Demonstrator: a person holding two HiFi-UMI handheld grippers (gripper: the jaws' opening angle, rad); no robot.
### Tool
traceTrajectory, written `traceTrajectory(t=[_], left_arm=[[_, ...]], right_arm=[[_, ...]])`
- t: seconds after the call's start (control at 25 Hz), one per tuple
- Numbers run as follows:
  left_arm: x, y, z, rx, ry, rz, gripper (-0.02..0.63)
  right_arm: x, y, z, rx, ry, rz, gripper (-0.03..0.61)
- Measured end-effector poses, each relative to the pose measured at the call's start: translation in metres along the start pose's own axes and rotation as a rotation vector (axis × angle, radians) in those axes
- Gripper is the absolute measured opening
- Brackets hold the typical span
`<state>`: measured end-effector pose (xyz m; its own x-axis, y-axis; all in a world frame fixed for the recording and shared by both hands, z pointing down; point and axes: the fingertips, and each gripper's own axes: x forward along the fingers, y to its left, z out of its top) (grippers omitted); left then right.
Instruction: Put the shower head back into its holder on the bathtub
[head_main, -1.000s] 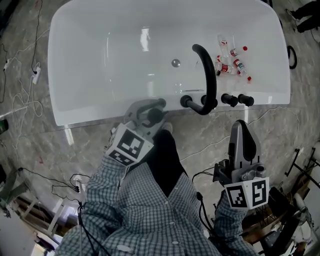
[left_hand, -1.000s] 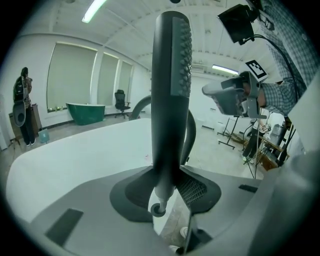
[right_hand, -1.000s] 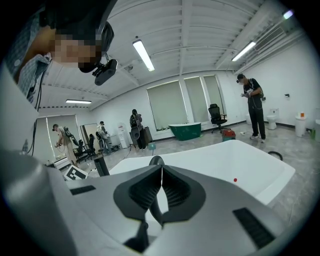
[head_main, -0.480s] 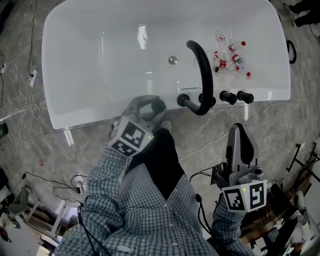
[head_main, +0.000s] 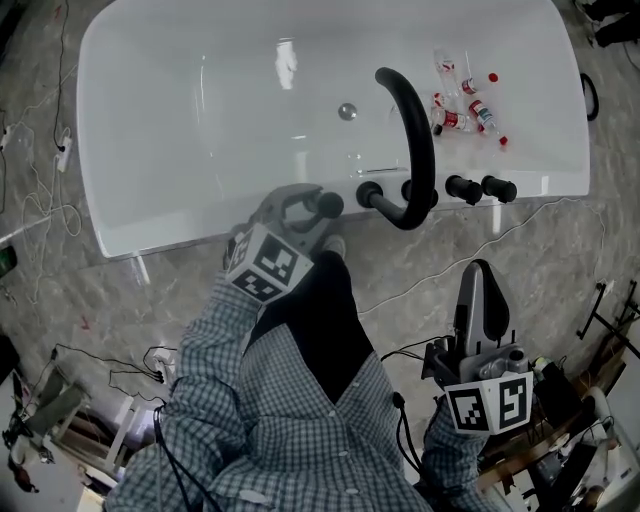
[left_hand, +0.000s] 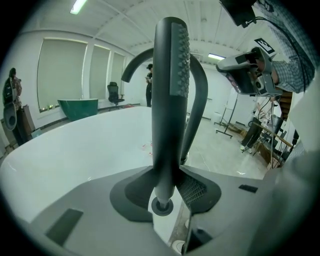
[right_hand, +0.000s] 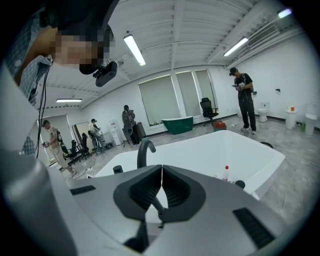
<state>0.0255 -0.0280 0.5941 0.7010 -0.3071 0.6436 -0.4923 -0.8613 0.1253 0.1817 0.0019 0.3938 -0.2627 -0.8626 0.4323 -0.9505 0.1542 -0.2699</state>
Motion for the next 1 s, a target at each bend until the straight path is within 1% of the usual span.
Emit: traceTrajectory(t=[0.24,0.4,0.76,1.0], left_arm=[[0.015,-0.002,-0.021,0.026,0.037,0.004,0.14],[0.023,-0.003,-0.034,0.027,0.056,0.007,0.14],[0.038,-0.003,-0.051,0.057,0.103,0.017,0.141],[0.038,-0.003,-0.058,0.018,0.104,0.028,0.14]], right_arm=[[-0.003,-0.007,-0.01,0.006,0.012,-0.016,0.015],[-0.005,-0.01,-0.017,0.011,0.021,-0.022,0.017],[-0.007,-0.011,-0.023,0.018,0.023,-0.016,0.015],[-0.013,-0.011,-0.016,0.012,0.016,-0.017,0.017]])
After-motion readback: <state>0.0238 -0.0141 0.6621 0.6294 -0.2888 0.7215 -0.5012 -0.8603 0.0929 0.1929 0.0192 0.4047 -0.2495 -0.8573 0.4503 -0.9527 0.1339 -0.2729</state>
